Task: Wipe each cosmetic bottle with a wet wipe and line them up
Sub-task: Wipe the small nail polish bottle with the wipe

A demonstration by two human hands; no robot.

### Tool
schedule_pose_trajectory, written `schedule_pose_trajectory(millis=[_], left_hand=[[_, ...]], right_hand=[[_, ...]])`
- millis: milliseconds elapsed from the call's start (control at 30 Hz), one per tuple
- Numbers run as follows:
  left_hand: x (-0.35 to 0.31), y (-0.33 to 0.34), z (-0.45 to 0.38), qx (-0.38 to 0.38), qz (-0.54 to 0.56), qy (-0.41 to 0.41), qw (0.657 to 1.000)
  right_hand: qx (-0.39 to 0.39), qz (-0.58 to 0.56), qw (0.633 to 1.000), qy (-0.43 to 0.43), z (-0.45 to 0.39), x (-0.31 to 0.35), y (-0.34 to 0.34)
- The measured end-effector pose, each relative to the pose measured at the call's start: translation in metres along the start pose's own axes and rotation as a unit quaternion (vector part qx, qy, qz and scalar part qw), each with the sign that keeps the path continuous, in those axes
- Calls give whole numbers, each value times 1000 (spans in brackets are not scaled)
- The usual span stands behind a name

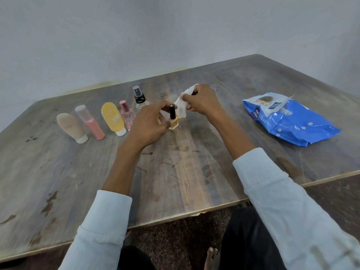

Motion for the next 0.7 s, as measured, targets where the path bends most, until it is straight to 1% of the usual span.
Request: schedule_pose_trajectory(millis=[100,333,700], left_hand=[[0,8,-2,42,-18,18,999],[5,13,-5,55,-24,23,998],[6,7,-7,6,-52,15,999]], right_hand=[[7,7,1000,4,1,2,2],[20,9,1000,12,3,2,4],[30,12,999,9,6,5,9]])
Point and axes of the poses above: each hand's wrist, its own z-axis away from the middle knuckle, its own y-axis out of the palm, x = y × z, the point moved 9 cm from there along -z, towards the middle knuckle, and after that the axes turned 13 degrees about x, right-handed, at the moved point
